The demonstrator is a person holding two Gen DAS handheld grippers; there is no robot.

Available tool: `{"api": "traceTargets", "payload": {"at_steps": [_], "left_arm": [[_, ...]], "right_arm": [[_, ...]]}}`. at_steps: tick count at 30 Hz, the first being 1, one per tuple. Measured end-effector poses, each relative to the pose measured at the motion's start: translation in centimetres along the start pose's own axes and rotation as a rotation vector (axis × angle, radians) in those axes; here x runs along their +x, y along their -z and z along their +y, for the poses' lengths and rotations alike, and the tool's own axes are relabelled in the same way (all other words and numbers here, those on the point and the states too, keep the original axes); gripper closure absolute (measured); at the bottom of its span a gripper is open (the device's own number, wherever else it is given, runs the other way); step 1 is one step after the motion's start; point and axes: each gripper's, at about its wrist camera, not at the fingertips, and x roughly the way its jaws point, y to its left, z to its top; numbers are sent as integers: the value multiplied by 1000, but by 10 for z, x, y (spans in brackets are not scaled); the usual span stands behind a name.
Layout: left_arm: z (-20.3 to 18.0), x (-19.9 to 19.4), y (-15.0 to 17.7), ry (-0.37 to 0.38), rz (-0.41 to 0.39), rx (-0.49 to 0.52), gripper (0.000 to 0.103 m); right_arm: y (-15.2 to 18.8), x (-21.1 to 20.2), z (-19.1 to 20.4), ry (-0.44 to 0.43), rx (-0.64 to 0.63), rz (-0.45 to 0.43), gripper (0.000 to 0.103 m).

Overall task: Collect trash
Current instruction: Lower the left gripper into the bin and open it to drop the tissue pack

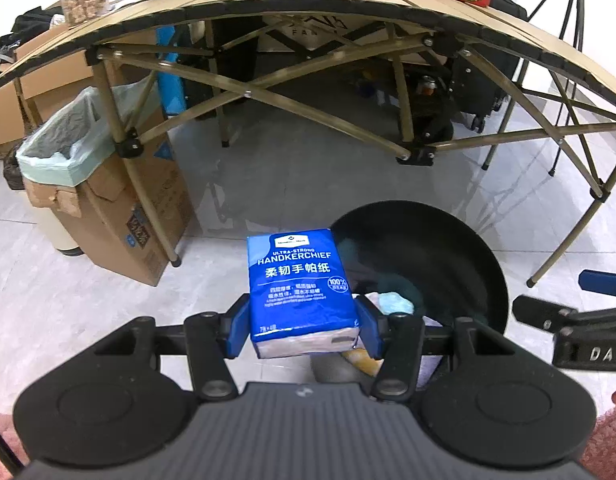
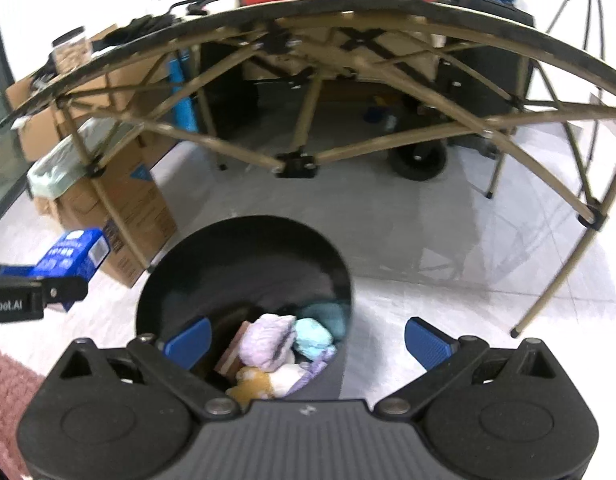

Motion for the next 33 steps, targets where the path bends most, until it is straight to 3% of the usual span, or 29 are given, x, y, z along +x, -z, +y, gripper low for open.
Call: {"api": "traceTargets", "payload": {"at_steps": [16, 33], "left_arm": [[-73, 24, -18, 97, -27, 123, 48], [-88, 74, -15, 96, 108, 148, 48]], "right_arm": [[4, -17, -73, 82, 272, 0, 0], [-1, -6, -67, 90, 272, 15, 0]]}}
